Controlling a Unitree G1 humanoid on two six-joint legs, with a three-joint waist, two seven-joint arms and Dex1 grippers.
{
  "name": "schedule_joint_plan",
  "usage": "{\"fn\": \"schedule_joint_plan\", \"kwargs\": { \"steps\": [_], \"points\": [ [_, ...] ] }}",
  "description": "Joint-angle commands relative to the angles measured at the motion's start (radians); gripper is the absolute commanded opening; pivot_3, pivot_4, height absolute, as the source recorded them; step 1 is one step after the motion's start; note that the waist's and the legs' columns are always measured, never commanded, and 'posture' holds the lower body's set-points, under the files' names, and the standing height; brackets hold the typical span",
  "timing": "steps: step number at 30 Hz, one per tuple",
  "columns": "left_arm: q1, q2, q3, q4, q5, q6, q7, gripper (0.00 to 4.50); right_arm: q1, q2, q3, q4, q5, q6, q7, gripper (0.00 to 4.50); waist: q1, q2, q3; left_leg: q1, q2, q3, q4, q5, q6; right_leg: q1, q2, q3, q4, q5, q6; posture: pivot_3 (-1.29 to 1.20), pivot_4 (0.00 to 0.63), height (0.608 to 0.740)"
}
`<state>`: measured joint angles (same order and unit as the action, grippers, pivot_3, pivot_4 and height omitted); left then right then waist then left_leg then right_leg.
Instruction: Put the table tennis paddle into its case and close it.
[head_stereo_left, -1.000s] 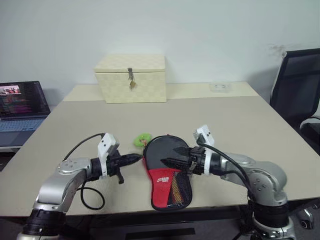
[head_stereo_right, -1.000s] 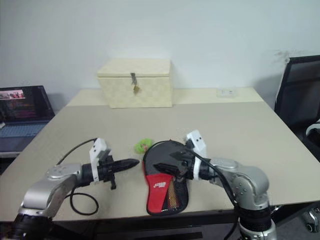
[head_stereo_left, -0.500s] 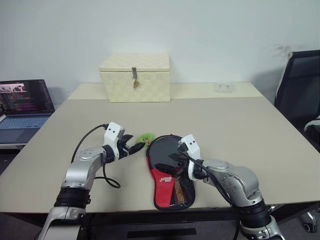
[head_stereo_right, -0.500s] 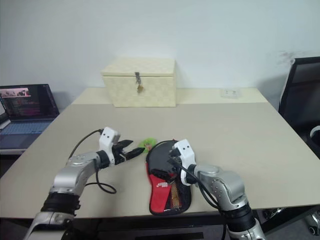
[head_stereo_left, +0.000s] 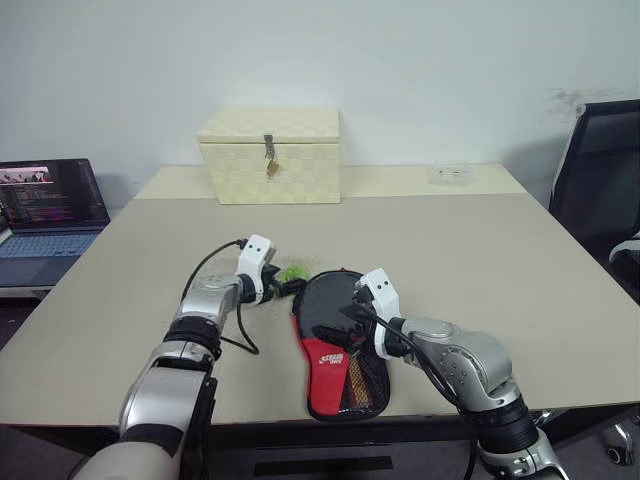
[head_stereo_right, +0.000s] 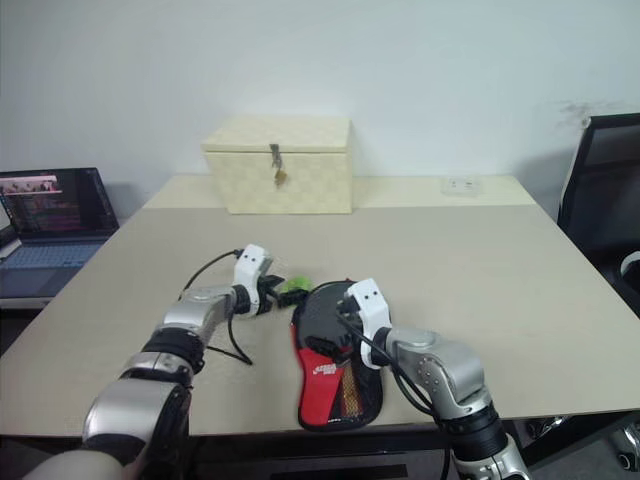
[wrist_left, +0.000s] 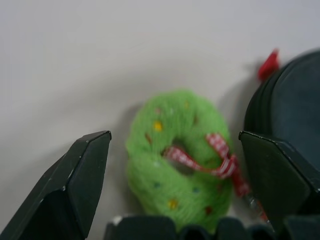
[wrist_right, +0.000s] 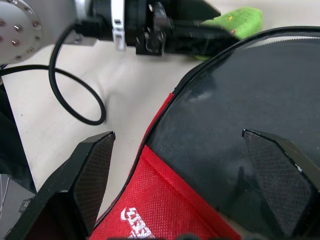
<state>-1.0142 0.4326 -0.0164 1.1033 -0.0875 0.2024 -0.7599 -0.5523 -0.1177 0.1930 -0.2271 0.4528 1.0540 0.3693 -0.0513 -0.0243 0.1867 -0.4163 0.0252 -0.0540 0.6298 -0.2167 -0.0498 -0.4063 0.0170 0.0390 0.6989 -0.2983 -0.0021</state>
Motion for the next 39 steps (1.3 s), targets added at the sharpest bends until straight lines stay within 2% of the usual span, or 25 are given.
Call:
{"fn": "schedule_joint_plan", "kwargs": {
  "steps": [1, 3, 5, 12, 15, 18, 21, 25, 31, 39],
  "points": [
    [-0.041, -0.008, -0.001, 0.06, 0.028, -0.033, -0.019, 4.47, -0.012, 0.006, -0.009, -0.037, 0.003, -0.011, -0.004, 4.5, 0.001, 0.0, 0.0, 0.0, 0.0, 0.0, 0.0, 0.0, 0.0, 0.0, 0.0, 0.0, 0.0, 0.0, 0.0, 0.0, 0.15, 0.74],
    [-0.043, -0.014, 0.002, 0.077, 0.038, -0.047, -0.021, 4.1, -0.011, 0.004, -0.009, -0.04, -0.001, -0.017, -0.007, 4.5, 0.001, 0.0, 0.0, 0.0, 0.0, 0.0, 0.0, 0.0, 0.0, 0.0, 0.0, 0.0, 0.0, 0.0, 0.0, 0.0, 0.15, 0.74],
    [-0.043, -0.019, 0.007, 0.084, 0.041, -0.051, -0.024, 3.53, -0.013, 0.003, -0.011, -0.04, -0.002, -0.021, -0.008, 4.5, 0.001, 0.0, 0.0, 0.0, 0.0, 0.0, 0.0, 0.0, 0.0, 0.0, 0.0, 0.0, 0.0, 0.0, 0.0, 0.0, 0.15, 0.74],
    [-0.03, -0.028, 0.014, 0.085, 0.048, -0.061, -0.026, 1.01, -0.066, 0.019, 0.006, 0.074, -0.056, -0.138, 0.003, 4.5, 0.001, 0.0, 0.0, 0.0, 0.0, 0.0, 0.001, 0.0, 0.0, 0.0, 0.0, 0.0, 0.002, 0.0, 0.0, 0.0, 0.15, 0.74],
    [-0.025, -0.027, 0.016, 0.084, 0.05, -0.063, -0.025, 0.14, -0.087, 0.035, 0.024, 0.158, -0.092, -0.195, 0.011, 4.5, 0.001, 0.0, 0.0, 0.001, 0.0, 0.0, 0.002, 0.0, 0.0, 0.0, 0.0, 0.0, 0.003, 0.0, 0.0, 0.0, 0.15, 0.74],
    [-0.017, -0.031, 0.02, 0.079, 0.051, -0.063, -0.019, 0.1, -0.117, 0.045, 0.059, 0.301, -0.167, -0.272, -0.002, 4.5, 0.0, 0.0, 0.0, 0.001, 0.0, 0.0, 0.002, 0.0, 0.0, 0.0, 0.0, 0.0, 0.003, 0.0, 0.0, 0.0, 0.15, 0.74],
    [-0.011, -0.036, 0.025, 0.072, 0.052, -0.059, -0.017, 0.1, -0.119, 0.041, 0.083, 0.353, -0.212, -0.304, 0.006, 4.5, 0.0, -0.001, -0.001, 0.002, 0.0, 0.0, 0.002, 0.0, 0.0, 0.0, 0.0, 0.0, 0.004, 0.0, 0.0, 0.0, 0.15, 0.74],
    [-0.006, -0.028, 0.016, 0.07, 0.07, -0.069, -0.001, 0.1, -0.086, 0.03, 0.108, 0.338, -0.239, -0.303, 0.026, 4.5, 0.0, -0.001, -0.001, 0.002, 0.0, 0.0, 0.002, 0.0, 0.0, 0.0, 0.0, 0.0, 0.005, 0.0, 0.0, 0.0, 0.15, 0.74],
    [-0.094, 0.016, -0.079, 0.153, 0.216, -0.216, 0.144, 0.1, -0.041, 0.036, 0.126, 0.29, -0.249, -0.26, 0.035, 4.5, -0.001, -0.004, -0.003, 0.006, 0.0, 0.001, 0.003, 0.0, 0.0, 0.002, 0.0, 0.001, 0.009, -0.001, 0.002, 0.0, 0.15, 0.74],
    [-0.275, -0.073, -0.201, 0.245, 0.406, -0.339, 0.297, 0.1, 0.045, 0.02, 0.18, 0.191, -0.262, -0.183, 0.04, 4.5, -0.002, -0.005, -0.004, 0.007, -0.001, 0.002, 0.004, 0.0, 0.0, 0.002, 0.004, 0.002, 0.013, -0.003, 0.005, 0.0, 0.15, 0.74]
  ]
}}
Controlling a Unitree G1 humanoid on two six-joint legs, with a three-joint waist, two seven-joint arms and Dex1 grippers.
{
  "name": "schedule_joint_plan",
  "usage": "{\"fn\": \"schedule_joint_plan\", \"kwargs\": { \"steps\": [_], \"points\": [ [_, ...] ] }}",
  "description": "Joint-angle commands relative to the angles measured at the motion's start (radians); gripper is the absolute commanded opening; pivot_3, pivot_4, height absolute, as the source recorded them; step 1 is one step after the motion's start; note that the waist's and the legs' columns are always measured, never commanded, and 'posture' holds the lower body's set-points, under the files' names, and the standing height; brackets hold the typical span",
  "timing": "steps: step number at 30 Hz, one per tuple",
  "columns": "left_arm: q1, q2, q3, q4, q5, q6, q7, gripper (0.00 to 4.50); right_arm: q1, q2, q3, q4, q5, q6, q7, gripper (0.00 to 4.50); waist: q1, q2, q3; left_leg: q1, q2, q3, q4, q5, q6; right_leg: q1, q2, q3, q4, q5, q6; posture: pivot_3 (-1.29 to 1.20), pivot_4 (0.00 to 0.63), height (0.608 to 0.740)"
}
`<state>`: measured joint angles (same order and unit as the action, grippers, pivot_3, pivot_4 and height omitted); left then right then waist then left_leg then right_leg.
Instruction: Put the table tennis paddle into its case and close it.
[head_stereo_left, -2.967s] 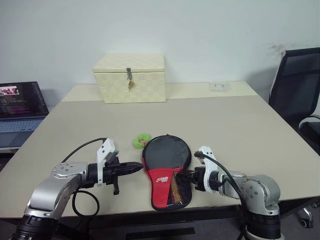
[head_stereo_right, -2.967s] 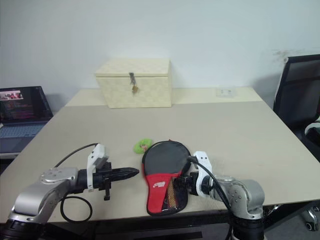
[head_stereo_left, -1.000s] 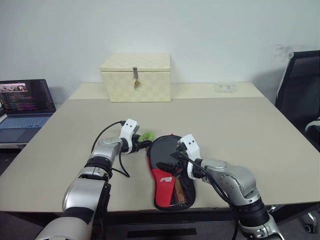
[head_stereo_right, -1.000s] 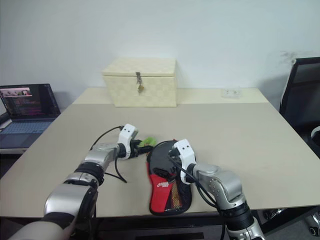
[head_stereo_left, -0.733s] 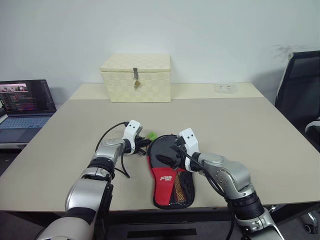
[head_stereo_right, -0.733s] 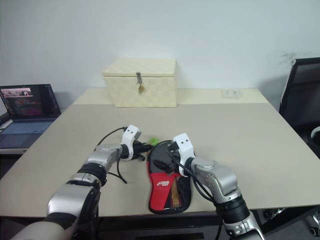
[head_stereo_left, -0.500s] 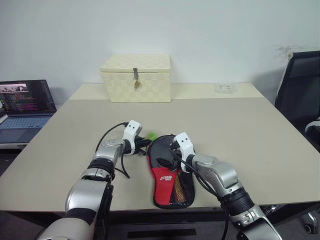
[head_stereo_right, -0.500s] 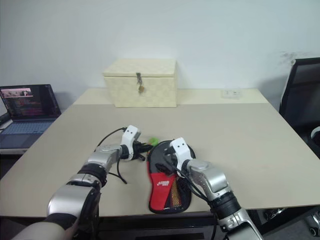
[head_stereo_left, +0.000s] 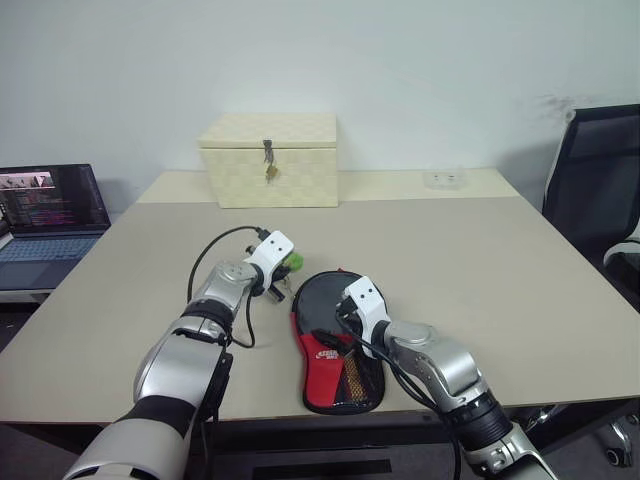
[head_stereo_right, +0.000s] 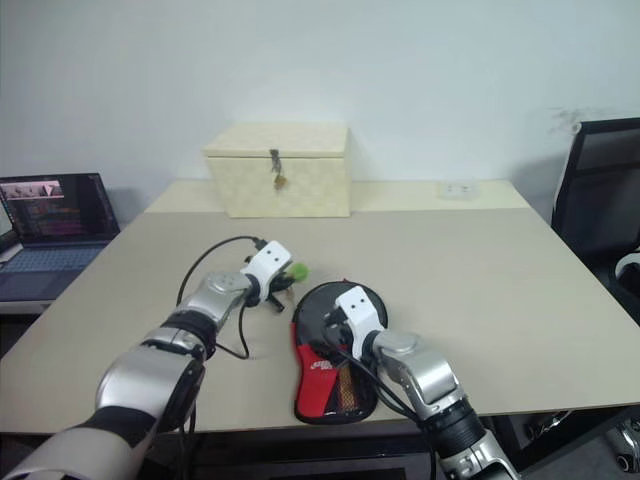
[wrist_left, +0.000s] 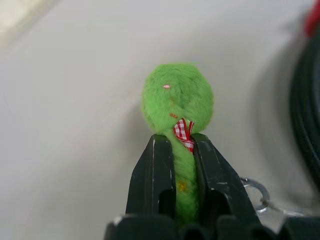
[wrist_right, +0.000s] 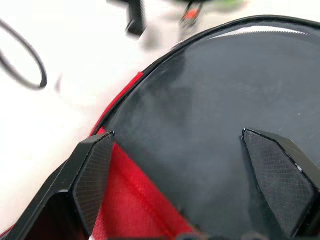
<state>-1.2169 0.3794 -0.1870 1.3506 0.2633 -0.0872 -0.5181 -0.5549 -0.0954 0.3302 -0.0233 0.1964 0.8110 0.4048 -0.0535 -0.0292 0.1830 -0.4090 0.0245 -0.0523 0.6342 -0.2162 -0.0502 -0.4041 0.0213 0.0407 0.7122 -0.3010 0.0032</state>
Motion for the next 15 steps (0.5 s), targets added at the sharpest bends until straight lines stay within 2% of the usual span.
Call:
{"fn": "schedule_joint_plan", "kwargs": {
  "steps": [1, 15],
  "points": [
    [-0.083, -0.029, -0.039, 0.002, 0.071, -0.057, 0.064, 0.1, 0.06, -0.003, 0.051, -0.031, -0.006, 0.071, 0.003, 4.5, 0.001, 0.0, 0.0, 0.0, 0.0, 0.0, 0.0, 0.0, 0.0, 0.0, 0.0, 0.0, -0.001, 0.0, 0.0, 0.0, 0.15, 0.74],
    [-0.169, -0.191, -0.228, 0.031, 0.327, -0.187, 0.196, 0.1, 0.21, -0.03, 0.13, -0.177, -0.026, 0.152, -0.01, 4.5, 0.001, -0.002, -0.001, -0.001, -0.001, 0.001, -0.001, 0.0, 0.0, 0.0, 0.0, 0.001, -0.002, 0.0, 0.0, 0.0, 0.15, 0.74]
  ]
}}
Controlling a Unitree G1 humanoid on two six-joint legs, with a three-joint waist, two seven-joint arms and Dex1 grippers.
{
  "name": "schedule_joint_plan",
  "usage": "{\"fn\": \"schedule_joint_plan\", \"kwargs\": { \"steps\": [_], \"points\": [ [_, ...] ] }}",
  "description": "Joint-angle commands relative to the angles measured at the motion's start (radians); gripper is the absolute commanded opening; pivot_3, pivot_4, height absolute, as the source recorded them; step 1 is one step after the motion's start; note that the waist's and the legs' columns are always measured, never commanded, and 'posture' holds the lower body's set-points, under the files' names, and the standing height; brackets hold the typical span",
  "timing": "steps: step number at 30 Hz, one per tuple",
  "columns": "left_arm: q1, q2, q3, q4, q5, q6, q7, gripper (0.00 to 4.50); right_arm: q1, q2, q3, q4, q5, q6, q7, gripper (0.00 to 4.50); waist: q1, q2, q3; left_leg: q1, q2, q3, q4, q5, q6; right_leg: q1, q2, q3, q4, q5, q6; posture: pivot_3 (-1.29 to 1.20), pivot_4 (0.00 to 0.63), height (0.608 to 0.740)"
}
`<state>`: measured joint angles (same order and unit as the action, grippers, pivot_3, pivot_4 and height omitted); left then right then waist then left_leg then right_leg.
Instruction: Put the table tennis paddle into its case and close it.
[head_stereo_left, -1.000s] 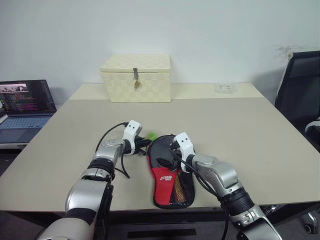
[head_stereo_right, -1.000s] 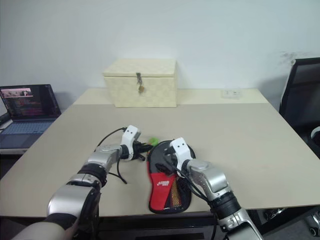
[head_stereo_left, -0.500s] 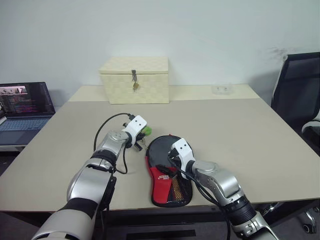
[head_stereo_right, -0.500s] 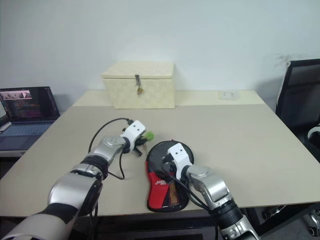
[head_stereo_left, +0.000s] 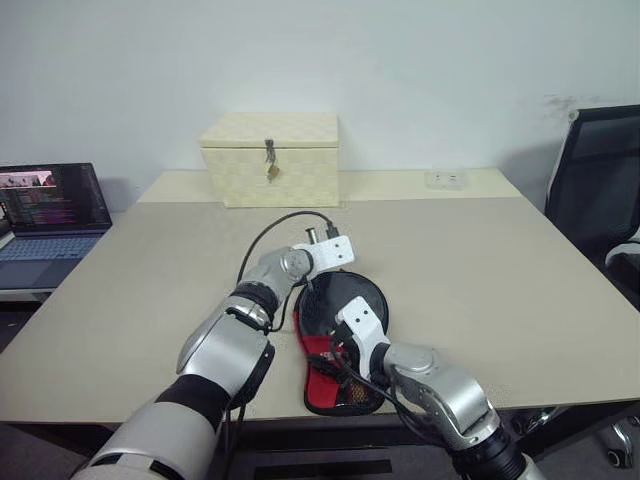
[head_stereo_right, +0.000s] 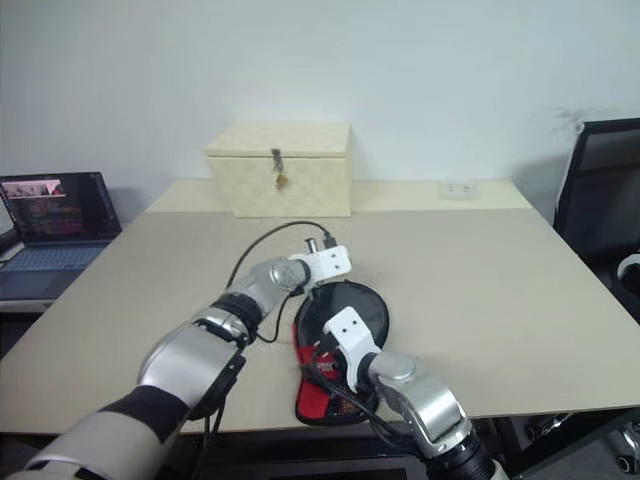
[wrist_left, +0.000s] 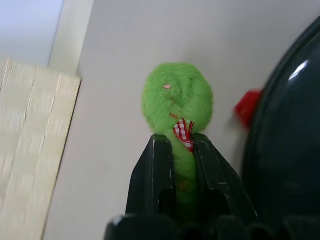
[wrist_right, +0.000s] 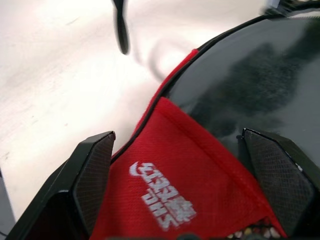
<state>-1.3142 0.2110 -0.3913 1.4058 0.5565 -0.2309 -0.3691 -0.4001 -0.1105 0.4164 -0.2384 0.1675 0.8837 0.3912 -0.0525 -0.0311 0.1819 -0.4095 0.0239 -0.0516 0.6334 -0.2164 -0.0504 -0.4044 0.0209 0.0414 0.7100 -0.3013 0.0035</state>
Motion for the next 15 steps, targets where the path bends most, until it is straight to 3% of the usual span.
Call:
{"fn": "schedule_joint_plan", "kwargs": {
  "steps": [1, 15],
  "points": [
    [-0.076, -0.034, -0.035, -0.023, 0.048, -0.051, 0.053, 0.1, 0.061, -0.015, 0.045, 0.036, 0.002, 0.081, 0.002, 4.5, 0.001, 0.0, 0.0, 0.0, 0.0, 0.0, 0.0, 0.0, 0.0, 0.0, 0.0, 0.0, 0.0, 0.0, 0.0, 0.0, 0.15, 0.74],
    [-0.108, -0.15, -0.121, -0.02, 0.147, -0.168, 0.073, 0.1, 0.079, -0.003, 0.052, 0.033, -0.009, 0.076, -0.007, 4.5, 0.003, 0.0, 0.0, 0.0, 0.0, 0.0, 0.0, 0.0, 0.0, 0.0, 0.0, 0.0, -0.001, 0.0, 0.0, 0.0, 0.15, 0.74]
  ]
}}
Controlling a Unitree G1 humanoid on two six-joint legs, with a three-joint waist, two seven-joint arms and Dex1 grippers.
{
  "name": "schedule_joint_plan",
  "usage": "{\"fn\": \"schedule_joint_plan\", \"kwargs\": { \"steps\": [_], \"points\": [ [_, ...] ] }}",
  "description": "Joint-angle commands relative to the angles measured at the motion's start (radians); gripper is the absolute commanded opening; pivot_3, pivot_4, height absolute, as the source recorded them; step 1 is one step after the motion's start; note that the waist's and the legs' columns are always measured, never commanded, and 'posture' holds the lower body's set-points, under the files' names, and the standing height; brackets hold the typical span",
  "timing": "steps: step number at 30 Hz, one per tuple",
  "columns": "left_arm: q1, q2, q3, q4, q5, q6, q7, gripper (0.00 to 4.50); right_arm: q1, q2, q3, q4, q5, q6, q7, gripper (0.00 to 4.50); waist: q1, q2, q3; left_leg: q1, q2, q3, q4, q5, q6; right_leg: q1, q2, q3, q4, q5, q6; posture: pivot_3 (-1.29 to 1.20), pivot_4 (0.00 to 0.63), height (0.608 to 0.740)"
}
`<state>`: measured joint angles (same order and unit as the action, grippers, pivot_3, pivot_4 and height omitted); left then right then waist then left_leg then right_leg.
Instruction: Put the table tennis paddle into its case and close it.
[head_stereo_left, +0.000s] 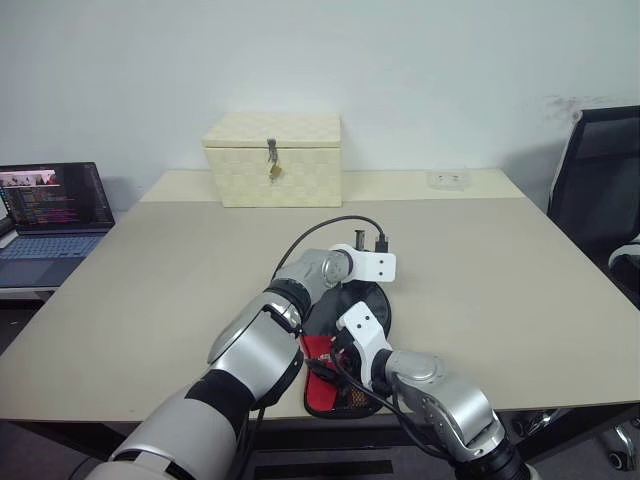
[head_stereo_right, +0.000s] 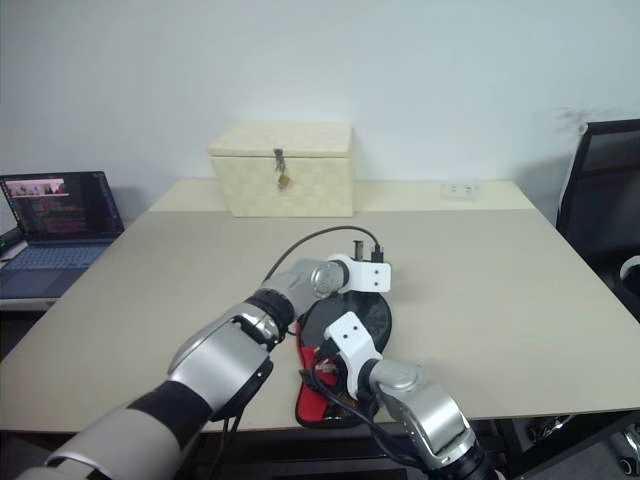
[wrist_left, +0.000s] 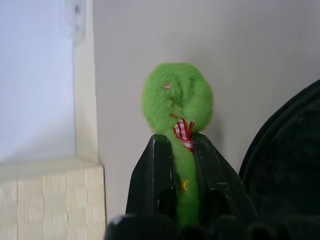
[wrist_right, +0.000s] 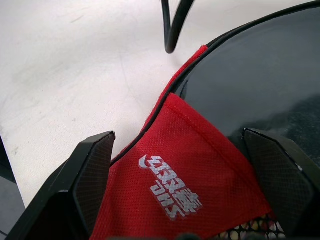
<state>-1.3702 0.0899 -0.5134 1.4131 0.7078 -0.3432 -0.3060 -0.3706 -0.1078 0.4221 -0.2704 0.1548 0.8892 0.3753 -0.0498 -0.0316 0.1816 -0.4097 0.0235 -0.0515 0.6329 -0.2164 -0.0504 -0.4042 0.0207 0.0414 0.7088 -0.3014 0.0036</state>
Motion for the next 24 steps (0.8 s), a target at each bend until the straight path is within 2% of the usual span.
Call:
{"fn": "schedule_joint_plan", "kwargs": {
  "steps": [1, 9, 17, 18, 20, 22, 24],
  "points": [
    [-0.05, -0.04, 0.005, -0.029, -0.01, -0.072, 0.0, 0.1, 0.049, -0.006, 0.046, 0.067, 0.004, 0.07, 0.008, 4.5, 0.0, 0.0, 0.0, 0.0, 0.0, 0.0, 0.0, 0.0, 0.0, 0.0, 0.0, 0.0, 0.0, 0.0, 0.0, 0.0, 0.15, 0.74],
    [-0.04, -0.079, 0.043, -0.033, -0.049, -0.119, -0.044, 0.1, 0.025, -0.002, 0.034, 0.092, 0.002, 0.063, 0.02, 4.5, 0.0, 0.0, 0.0, 0.0, 0.0, 0.0, 0.0, 0.0, 0.0, 0.0, 0.0, 0.0, 0.0, 0.0, 0.0, 0.0, 0.15, 0.74],
    [-0.016, -0.073, 0.101, -0.034, -0.113, -0.116, -0.135, 0.1, -0.001, 0.001, 0.031, 0.114, -0.007, 0.052, 0.034, 4.5, -0.001, 0.0, 0.0, 0.001, 0.0, 0.0, 0.0, 0.0, 0.0, 0.0, 0.0, 0.0, 0.0, 0.0, 0.0, 0.0, 0.15, 0.74],
    [-0.011, -0.067, 0.109, -0.034, -0.123, -0.114, -0.15, 0.66, -0.009, 0.003, 0.03, 0.119, -0.007, 0.05, 0.035, 4.5, -0.001, 0.0, 0.0, 0.001, 0.0, 0.0, 0.0, 0.0, 0.0, 0.0, 0.0, 0.0, 0.0, 0.0, 0.0, 0.0, 0.15, 0.74],
    [-0.001, -0.054, 0.13, -0.035, -0.143, -0.115, -0.177, 1.08, -0.024, 0.007, 0.024, 0.129, -0.008, 0.046, 0.039, 4.5, -0.002, 0.0, 0.0, 0.001, 0.0, 0.0, 0.0, 0.0, 0.0, 0.0, 0.0, 0.0, 0.0, 0.0, 0.0, 0.0, 0.15, 0.74],
    [0.012, -0.044, 0.153, -0.037, -0.172, -0.115, -0.216, 1.77, -0.039, 0.008, 0.021, 0.144, -0.012, 0.037, 0.045, 4.5, -0.004, 0.0, 0.0, 0.001, 0.0, 0.001, 0.0, 0.0, 0.0, 0.0, 0.0, 0.0, 0.001, 0.0, 0.0, 0.0, 0.15, 0.74],
    [0.036, -0.041, 0.219, -0.041, -0.248, -0.129, -0.322, 2.45, -0.057, 0.009, 0.016, 0.159, -0.015, 0.027, 0.051, 4.5, -0.006, 0.0, 0.0, 0.002, 0.0, 0.001, 0.0, 0.0, 0.0, 0.0, 0.0, 0.001, 0.002, 0.0, 0.0, 0.0, 0.15, 0.74]
  ]
}}
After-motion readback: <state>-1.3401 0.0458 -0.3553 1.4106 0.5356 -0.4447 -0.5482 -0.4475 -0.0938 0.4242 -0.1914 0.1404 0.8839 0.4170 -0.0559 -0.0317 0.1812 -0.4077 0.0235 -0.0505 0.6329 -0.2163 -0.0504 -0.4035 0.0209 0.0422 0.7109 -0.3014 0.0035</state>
